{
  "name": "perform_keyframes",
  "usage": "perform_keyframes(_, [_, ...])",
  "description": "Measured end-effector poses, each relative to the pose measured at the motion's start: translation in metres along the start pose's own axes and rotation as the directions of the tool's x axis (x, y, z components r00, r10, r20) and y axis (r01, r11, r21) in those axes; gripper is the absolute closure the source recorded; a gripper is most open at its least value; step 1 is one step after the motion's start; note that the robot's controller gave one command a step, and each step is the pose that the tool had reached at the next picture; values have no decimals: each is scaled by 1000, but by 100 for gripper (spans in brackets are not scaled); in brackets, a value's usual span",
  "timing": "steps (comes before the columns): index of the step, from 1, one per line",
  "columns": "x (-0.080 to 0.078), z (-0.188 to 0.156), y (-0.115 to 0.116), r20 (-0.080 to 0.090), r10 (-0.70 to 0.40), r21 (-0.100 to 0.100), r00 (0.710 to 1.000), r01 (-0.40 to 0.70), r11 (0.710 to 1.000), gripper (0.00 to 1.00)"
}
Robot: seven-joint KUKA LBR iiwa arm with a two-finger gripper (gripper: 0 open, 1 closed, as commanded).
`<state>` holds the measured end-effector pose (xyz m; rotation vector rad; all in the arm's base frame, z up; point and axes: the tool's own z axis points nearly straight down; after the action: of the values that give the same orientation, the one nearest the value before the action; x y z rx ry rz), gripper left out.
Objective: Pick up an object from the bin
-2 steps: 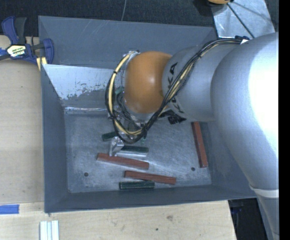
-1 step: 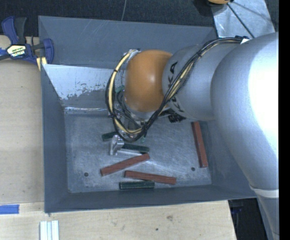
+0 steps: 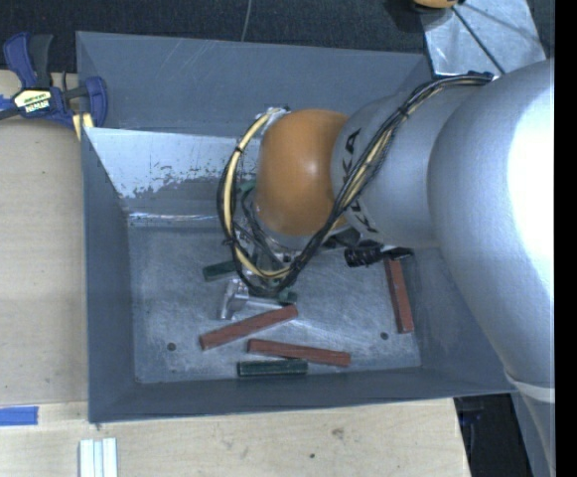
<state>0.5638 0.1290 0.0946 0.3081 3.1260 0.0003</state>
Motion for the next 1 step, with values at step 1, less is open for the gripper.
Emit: perform_keyframes(1, [-12, 8, 4, 3, -86, 0, 996, 86, 996, 0])
